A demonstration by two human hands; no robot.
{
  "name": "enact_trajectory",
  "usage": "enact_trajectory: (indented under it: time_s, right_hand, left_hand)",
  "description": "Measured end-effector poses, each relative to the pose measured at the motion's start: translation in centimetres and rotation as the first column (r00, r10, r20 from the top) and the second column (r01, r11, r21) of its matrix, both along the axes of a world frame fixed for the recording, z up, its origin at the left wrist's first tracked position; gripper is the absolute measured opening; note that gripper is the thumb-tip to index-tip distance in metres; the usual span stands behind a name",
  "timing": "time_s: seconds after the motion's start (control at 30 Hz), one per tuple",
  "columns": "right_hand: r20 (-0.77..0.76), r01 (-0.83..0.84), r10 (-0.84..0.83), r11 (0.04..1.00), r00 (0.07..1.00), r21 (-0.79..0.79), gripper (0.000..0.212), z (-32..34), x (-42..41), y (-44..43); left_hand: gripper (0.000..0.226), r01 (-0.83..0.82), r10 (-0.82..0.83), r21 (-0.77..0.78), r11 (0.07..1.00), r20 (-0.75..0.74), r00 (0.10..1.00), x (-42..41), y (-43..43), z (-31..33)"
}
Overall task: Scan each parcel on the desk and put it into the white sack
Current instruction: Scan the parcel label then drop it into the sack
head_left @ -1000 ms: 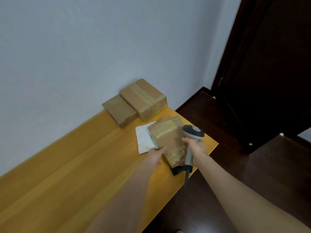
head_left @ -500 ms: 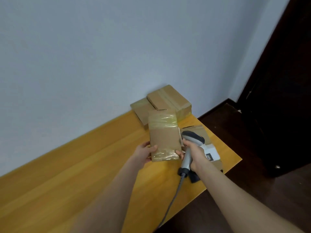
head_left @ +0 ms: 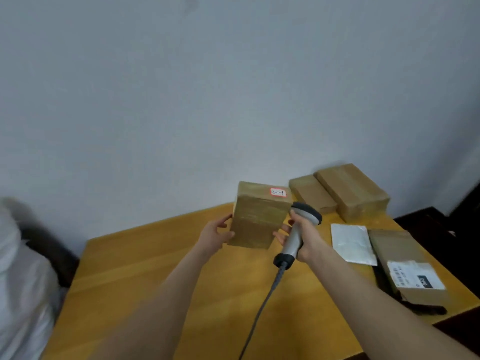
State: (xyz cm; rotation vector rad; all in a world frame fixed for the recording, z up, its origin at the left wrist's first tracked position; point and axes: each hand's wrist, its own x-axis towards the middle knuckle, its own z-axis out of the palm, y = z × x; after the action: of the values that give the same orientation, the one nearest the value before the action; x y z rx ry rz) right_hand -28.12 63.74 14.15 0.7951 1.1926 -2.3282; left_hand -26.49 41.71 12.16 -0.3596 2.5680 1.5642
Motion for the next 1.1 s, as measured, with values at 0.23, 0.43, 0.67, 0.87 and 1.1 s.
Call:
enact_trajectory:
  time_s: [0.23,0.43,0.67,0.87,1.1]
  right_hand:
    - [-0.019,-0.18,0.182,0.981,0.983,0.076,0.033,-0.2,2.3,-11.2]
    - [-0.051,-0.298,0.309,0.94,0.95,0.164,0.032,-0.4,4.7,-18.3]
    - [-0.09,-0.401,0.444,0.866,0.892,0.298,0.031,-0.4,6.2,-22.4]
    - [-0.139,-0.407,0.5,0.812,0.855,0.419,0.019,-0.9,7.0,-24.3]
    - [-0.221,-0.445,0.555,0.802,0.802,0.4,0.017,0.2,9.0,-24.5]
  left_hand:
    - [0.034,-0.225,0.142,0.549,0.805,0.19,0.971,4.8,-11.5,1.8]
    - [0.037,-0.285,0.221,0.606,0.742,0.179,0.959,8.7,-17.8,1.9]
    - [0.034,-0.422,0.349,0.601,0.679,0.242,0.905,12.2,-20.9,1.8]
    - [0.026,-0.484,0.366,0.507,0.713,0.319,0.874,15.8,-21.8,1.2]
    - [0.025,-0.598,0.575,0.465,0.653,0.21,0.791,18.0,-21.6,-1.0]
